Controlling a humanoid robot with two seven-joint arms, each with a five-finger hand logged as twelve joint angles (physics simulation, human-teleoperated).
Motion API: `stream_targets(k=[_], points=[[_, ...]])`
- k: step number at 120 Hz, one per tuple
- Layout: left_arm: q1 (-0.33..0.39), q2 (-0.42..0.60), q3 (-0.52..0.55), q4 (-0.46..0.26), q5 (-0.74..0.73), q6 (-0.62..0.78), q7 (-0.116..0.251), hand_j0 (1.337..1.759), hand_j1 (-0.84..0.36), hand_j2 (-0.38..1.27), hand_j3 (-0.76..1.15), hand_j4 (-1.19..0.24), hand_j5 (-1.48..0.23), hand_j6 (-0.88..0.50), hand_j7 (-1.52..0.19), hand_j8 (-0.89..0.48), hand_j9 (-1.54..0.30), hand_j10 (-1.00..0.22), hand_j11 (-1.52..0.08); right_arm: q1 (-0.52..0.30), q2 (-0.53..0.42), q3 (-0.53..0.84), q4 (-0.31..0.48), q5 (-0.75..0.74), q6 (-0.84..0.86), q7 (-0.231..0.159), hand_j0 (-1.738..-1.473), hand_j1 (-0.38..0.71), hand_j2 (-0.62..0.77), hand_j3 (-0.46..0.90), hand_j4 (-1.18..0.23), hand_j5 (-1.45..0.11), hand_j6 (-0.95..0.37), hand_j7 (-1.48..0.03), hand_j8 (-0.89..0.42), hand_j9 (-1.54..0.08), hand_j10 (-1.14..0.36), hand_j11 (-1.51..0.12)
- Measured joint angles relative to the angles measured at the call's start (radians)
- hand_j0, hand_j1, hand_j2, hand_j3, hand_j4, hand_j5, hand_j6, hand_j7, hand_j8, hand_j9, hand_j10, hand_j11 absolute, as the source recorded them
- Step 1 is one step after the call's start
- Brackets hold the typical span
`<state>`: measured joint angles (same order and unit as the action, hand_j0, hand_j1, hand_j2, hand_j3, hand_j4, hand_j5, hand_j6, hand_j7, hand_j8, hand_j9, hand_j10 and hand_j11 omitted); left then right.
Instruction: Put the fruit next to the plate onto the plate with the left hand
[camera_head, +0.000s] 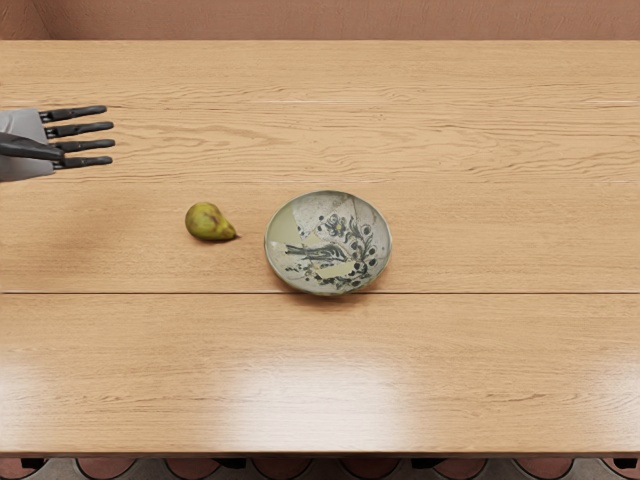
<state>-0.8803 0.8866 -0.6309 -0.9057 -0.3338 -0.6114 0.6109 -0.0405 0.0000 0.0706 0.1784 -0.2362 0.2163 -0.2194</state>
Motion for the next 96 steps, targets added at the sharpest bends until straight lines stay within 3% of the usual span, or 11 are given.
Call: stream_targets(k=[20,30,42,69,80,96], points=[[-0.009,-0.003,0.019,0.001,0.006,0.0,0.0,1.658,0.33,0.0,0.0,-0.01,-0.02,-0.01,-0.02,-0.01,-0.02,-0.01,-0.02,-0.002,0.0,0.001,0.0,0.0,0.0,0.0,-1.658,-0.32,0.0,0.0,-0.02,-0.03,-0.02,-0.03,-0.02,-0.03,-0.02,-0.03],[-0.032,-0.012,0.039,-0.001,0.078,0.0,0.0,1.658,0.33,0.0,0.0,-0.01,-0.02,-0.01,-0.02,-0.01,-0.02,-0.01,-0.02,-0.002,0.0,0.001,0.0,0.0,0.0,0.0,-1.658,-0.32,0.0,0.0,-0.02,-0.03,-0.02,-0.03,-0.02,-0.03,-0.02,-0.03],[-0.125,-0.054,0.049,-0.005,0.247,0.0,0.0,1.658,0.33,0.0,0.0,-0.01,-0.02,-0.01,-0.02,-0.01,-0.02,-0.01,-0.02,-0.002,0.0,0.001,0.0,0.0,0.0,0.0,-1.658,-0.32,0.0,0.0,-0.02,-0.03,-0.02,-0.03,-0.02,-0.03,-0.02,-0.03],[-0.225,-0.192,0.055,-0.019,0.684,0.0,0.0,1.658,0.32,0.01,0.0,-0.03,-0.03,-0.03,-0.03,-0.03,-0.03,-0.03,-0.03,-0.002,0.0,0.001,0.0,0.0,0.0,0.0,-1.658,-0.32,0.0,0.0,-0.02,-0.03,-0.02,-0.03,-0.02,-0.03,-0.02,-0.03],[-0.228,-0.196,0.056,-0.085,0.836,0.0,0.0,1.658,0.31,0.01,0.0,-0.03,-0.04,-0.03,-0.04,-0.03,-0.04,-0.03,-0.04,-0.002,0.0,0.001,0.0,0.0,0.0,0.0,-1.658,-0.32,0.0,0.0,-0.02,-0.03,-0.02,-0.03,-0.02,-0.03,-0.02,-0.03],[-0.215,-0.198,0.057,-0.256,0.967,0.0,0.0,1.658,0.31,0.01,0.0,-0.03,-0.04,-0.03,-0.04,-0.03,-0.04,-0.03,-0.04,-0.002,0.0,0.001,0.0,0.0,0.0,0.0,-1.658,-0.32,0.0,0.0,-0.02,-0.03,-0.02,-0.03,-0.02,-0.03,-0.02,-0.03]])
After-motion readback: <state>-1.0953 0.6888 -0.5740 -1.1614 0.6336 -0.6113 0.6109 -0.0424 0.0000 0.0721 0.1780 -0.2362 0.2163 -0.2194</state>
